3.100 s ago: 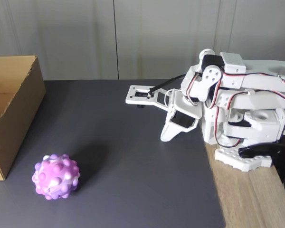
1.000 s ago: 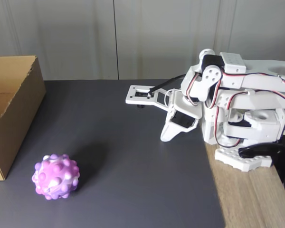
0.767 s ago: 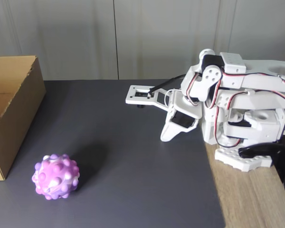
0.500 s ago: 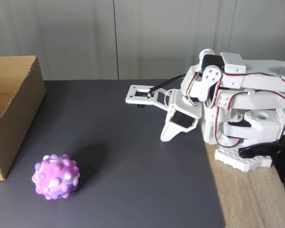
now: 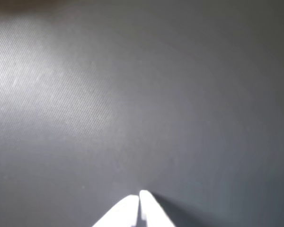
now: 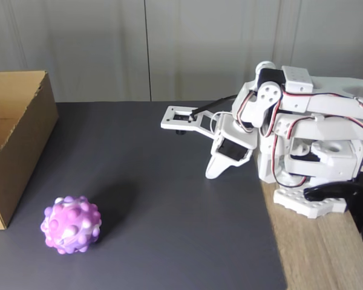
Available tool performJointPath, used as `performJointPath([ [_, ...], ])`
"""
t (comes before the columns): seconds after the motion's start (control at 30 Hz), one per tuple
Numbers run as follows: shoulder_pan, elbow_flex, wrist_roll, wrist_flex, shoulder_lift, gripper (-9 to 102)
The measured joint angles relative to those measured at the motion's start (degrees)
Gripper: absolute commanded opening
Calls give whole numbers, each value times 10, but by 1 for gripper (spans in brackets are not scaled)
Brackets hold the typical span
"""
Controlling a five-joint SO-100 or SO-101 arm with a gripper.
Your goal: Grasp a ball and put it in the box.
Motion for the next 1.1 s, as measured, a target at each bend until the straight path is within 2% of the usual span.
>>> performJointPath([
  [0.3,-18,4,31,-96,-6,1],
  [0.6,-82,-70,37,-105,-23,0],
  [0.87,-158,-258,6,-166,-234,0],
  [1.1,-189,-418,3,-236,-437,0],
])
